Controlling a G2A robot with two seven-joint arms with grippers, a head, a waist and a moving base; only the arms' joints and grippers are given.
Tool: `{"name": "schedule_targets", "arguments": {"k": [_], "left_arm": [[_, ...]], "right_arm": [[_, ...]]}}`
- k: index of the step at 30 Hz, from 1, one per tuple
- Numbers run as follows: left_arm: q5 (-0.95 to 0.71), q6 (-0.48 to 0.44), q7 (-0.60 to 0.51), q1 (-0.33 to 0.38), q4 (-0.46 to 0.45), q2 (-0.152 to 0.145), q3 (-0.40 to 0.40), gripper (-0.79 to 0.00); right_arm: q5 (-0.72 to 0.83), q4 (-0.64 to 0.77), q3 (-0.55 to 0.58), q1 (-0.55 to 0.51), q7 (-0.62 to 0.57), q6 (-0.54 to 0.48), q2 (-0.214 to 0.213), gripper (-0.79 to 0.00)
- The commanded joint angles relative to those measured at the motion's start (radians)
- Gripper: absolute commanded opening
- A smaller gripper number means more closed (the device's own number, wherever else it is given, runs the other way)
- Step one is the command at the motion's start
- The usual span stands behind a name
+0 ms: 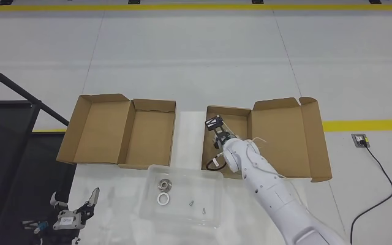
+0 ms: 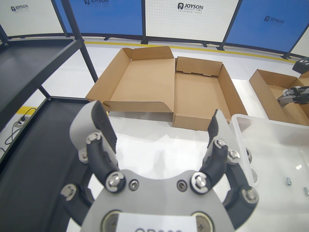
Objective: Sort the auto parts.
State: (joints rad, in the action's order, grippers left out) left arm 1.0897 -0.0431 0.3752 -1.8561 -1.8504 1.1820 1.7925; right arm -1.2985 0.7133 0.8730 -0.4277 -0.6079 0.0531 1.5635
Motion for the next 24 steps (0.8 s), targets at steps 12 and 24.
{"name": "schedule_targets", "arguments": {"k": [12,24], "left_arm": [[0.0,0.0,0.0,0.0,0.0,0.0,0.0,0.0],[0.0,0.0,0.0,0.0,0.0,0.0,0.0,0.0]], "right_arm": [[0.001,-0.056,0.007,0.033,0.057,0.066,0.025,-0.785],[0.016,-0.194,-0.01,0.129,0.056,0.038,0.067,-0.785]]}}
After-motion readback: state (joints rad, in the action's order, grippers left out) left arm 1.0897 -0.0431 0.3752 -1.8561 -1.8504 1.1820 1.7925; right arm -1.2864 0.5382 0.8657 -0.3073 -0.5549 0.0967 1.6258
